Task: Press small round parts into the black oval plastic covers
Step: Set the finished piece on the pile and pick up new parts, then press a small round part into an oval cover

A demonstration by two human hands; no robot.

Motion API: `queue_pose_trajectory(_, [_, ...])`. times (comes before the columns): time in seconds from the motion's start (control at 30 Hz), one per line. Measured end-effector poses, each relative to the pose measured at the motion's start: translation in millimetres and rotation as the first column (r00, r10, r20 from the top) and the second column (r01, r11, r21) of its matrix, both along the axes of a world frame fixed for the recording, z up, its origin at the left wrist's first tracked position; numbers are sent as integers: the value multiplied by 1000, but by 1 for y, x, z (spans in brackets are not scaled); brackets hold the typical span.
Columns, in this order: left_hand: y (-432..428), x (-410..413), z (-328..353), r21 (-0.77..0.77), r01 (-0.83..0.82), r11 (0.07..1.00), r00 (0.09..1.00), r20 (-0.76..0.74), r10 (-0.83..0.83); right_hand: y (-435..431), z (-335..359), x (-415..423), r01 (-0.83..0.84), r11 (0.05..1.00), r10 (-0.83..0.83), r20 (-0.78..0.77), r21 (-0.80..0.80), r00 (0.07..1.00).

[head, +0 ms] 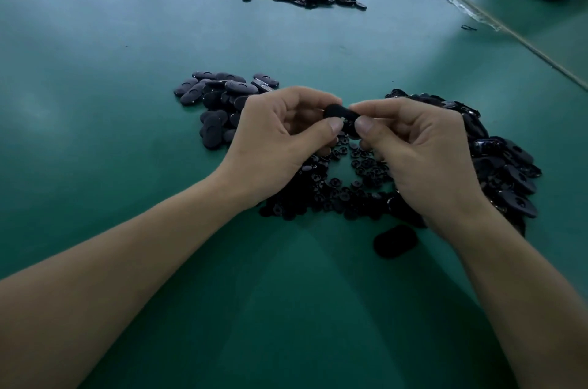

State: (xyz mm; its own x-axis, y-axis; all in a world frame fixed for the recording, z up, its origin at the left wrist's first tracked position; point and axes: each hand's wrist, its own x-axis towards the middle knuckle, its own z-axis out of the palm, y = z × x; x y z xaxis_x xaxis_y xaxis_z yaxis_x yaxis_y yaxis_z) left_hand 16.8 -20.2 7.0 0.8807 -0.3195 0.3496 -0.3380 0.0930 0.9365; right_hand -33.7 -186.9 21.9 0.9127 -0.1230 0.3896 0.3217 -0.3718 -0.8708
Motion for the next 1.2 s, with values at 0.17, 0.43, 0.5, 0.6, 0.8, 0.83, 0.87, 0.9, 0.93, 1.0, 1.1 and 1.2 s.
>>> queue_pose_trajectory(0.17, [1, 1, 0, -5, 1, 1000, 1000, 5, -1, 0, 2, -1, 13, 993, -10, -25, 120, 1000])
queue_pose_trajectory(0.43, [1, 2, -1, 31, -63, 998, 997, 53, 61, 2, 5, 0, 5, 982, -9, 22, 186, 1000])
queue_pose_trajectory(0.5, [0, 1, -1, 46, -53, 998, 997, 64, 50, 4, 5, -1, -8, 982, 1, 38, 188, 999])
queue_pose_trajectory(0.6, [0, -1, -1, 68, -10, 998, 996, 85, 4, 7, 4, -1, -29, 984, 19, 57, 178, 998])
queue_pose_trajectory(0.8, [0, 1, 0, 45, -50, 998, 995, 84, 46, 2, -1, -3, 256, 912, -241, 88, -321, 967])
queue_pose_trajectory(0.83, [0, 1, 0, 36, -62, 997, 995, 80, 59, 2, -3, -4, 273, 852, -261, 91, -447, 961])
queue_pose_trajectory(0.87, [0, 2, 0, 25, -71, 997, 995, 74, 69, 2, -5, -5, 271, 791, -269, 86, -548, 959])
queue_pose_trajectory(0.9, [0, 2, 0, 19, -77, 997, 995, 67, 75, 2, -7, -5, 254, 740, -271, 70, -623, 960])
queue_pose_trajectory(0.93, [1, 2, 0, 21, -78, 997, 995, 59, 77, 2, -8, -4, 230, 702, -274, 43, -674, 961])
queue_pose_trajectory(1.0, [1, 3, -1, 40, -75, 996, 996, 50, 73, 5, -8, -4, 181, 661, -282, -17, -728, 959])
queue_pose_trajectory(1.1, [1, 3, -1, 31, -75, 997, 996, 54, 73, 6, -8, -4, 149, 646, -284, -54, -749, 957])
queue_pose_trajectory(1.2, [0, 4, -1, 6, -106, 994, 993, 61, 106, 6, -7, -3, 173, 650, -291, -32, -740, 956])
